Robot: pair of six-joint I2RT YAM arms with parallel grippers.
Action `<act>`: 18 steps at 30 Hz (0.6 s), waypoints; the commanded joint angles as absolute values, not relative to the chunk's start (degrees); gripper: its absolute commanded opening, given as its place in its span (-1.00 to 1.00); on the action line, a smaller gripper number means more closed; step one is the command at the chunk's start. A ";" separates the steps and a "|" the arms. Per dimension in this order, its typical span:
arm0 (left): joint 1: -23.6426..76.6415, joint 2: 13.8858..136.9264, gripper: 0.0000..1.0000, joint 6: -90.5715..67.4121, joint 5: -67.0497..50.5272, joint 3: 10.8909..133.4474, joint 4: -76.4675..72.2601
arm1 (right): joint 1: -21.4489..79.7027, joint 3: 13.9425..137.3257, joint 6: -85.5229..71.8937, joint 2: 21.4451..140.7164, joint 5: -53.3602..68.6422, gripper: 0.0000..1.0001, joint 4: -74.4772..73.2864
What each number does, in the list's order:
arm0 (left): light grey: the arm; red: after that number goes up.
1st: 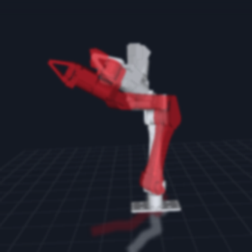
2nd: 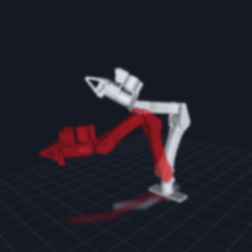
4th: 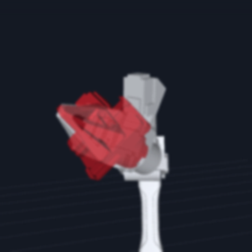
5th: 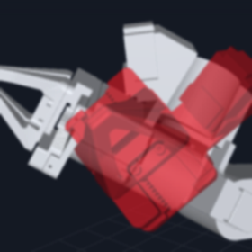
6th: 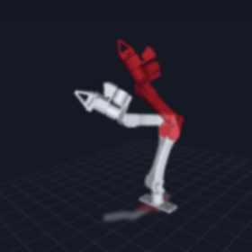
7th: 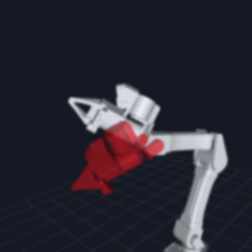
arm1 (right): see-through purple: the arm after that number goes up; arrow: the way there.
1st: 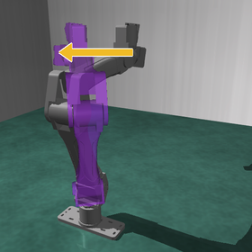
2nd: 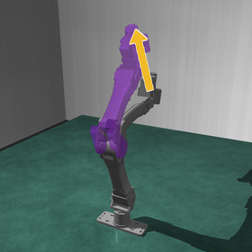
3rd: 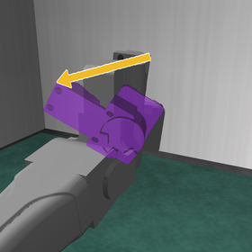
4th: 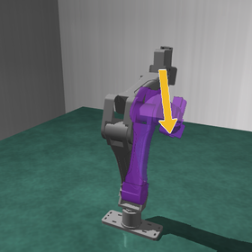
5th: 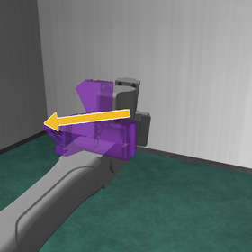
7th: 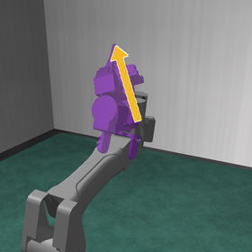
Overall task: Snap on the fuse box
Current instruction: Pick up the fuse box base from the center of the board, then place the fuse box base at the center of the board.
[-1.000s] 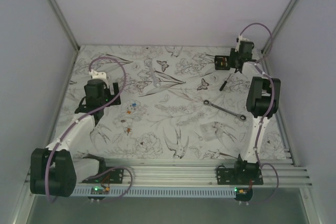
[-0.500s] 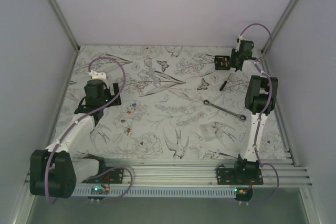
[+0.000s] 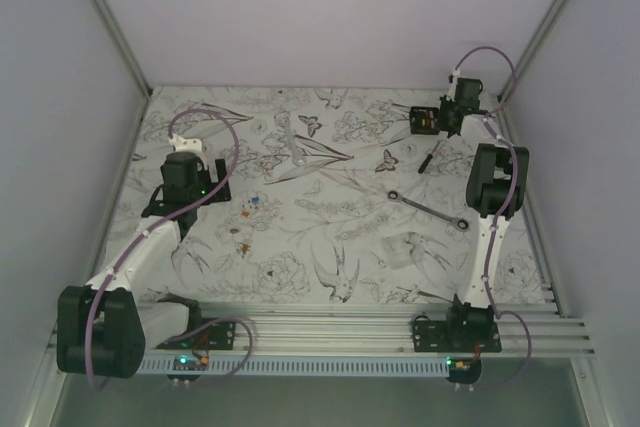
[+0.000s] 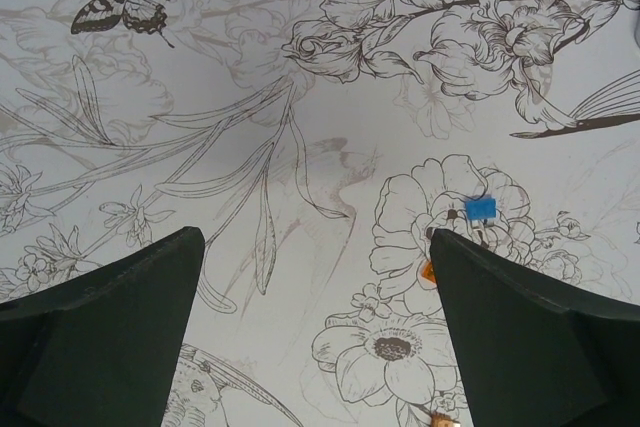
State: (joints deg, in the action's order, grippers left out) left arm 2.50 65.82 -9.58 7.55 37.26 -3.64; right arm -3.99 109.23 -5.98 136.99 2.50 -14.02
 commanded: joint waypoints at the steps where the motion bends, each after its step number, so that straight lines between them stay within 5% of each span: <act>1: 2.02 63.98 1.00 -11.15 7.54 37.78 -1.87 | -4.35 108.47 -4.63 134.00 3.29 -1.00 -16.44; 18: 2.11 47.32 1.00 -28.21 -1.71 32.08 7.18 | 5.68 75.42 -10.62 105.07 5.34 -1.00 -8.92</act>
